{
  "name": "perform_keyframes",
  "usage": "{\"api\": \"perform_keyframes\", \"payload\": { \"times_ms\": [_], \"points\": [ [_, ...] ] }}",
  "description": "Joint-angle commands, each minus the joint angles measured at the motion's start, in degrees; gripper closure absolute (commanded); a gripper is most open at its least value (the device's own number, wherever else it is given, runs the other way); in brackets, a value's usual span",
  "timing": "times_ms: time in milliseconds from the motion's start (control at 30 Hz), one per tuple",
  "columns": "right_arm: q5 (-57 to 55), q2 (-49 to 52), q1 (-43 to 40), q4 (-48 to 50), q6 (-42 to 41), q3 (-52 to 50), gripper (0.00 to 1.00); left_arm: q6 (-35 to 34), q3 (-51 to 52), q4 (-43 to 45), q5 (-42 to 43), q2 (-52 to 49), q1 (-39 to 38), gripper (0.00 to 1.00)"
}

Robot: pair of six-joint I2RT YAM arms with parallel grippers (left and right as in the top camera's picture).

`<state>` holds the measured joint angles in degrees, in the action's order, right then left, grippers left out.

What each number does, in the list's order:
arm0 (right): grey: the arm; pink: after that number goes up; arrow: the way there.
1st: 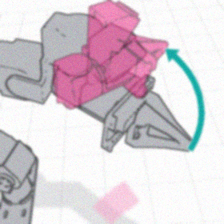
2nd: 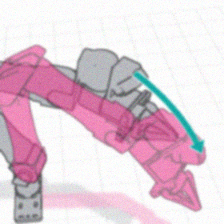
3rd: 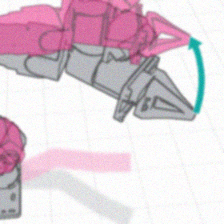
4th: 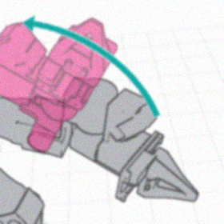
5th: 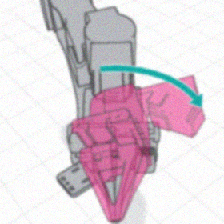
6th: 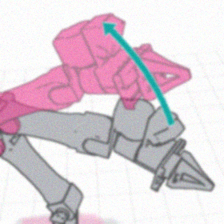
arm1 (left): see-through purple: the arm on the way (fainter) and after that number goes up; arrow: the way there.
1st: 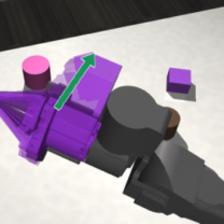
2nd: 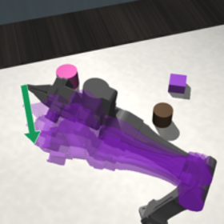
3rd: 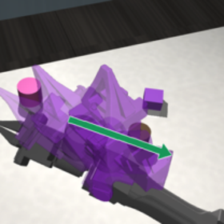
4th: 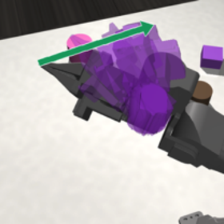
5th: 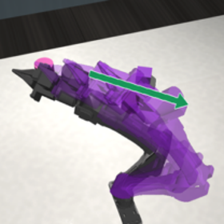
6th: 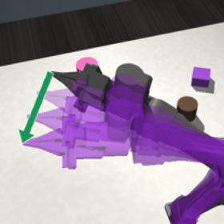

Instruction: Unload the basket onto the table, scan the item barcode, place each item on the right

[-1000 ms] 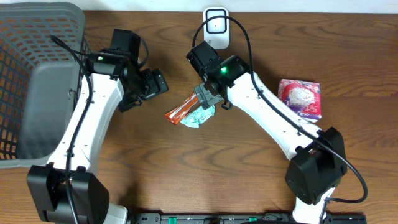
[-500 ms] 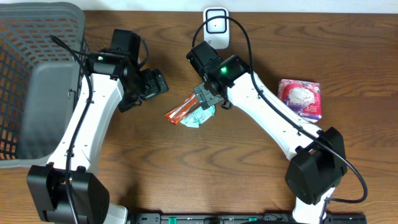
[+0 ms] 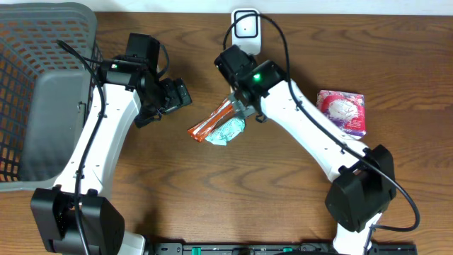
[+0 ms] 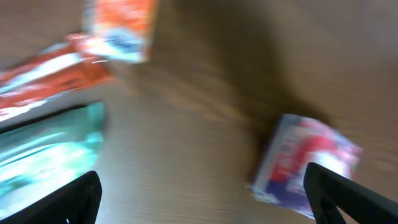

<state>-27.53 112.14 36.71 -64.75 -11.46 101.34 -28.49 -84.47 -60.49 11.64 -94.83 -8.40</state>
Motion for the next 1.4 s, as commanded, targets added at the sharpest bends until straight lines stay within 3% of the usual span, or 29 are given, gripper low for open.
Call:
{"api": "perform_keyframes", "payload": {
  "times_ms": [0, 500, 633, 1033, 1367],
  "points": [
    [-12.13, -1.6, -3.1, -1.31, 0.35, 2.47, 0.01, 0.35, -0.61, -0.31, -0.61, -0.33, 0.09, 0.02],
    [9.51, -1.62, -21.88, -2.36, -0.9, 2.47, 0.01, 0.35, -0.61, -0.31, -0.61, -0.33, 0.09, 0.02],
    [10.8, -1.53, -24.83, -1.86, -0.92, 2.01, 0.01, 0.35, -0.61, -0.31, -0.61, -0.33, 0.09, 0.02],
    [12.85, -1.4, -28.87, 2.56, -0.31, -4.7, 0.01, 0.35, -0.61, -0.31, -0.61, -0.33, 0.09, 0.02],
    [11.15, -1.4, -28.35, 10.43, 1.73, -18.01, 0.1, 0.35, -0.61, -0.31, -0.61, -0.33, 0.09, 0.02]
  ]
}}
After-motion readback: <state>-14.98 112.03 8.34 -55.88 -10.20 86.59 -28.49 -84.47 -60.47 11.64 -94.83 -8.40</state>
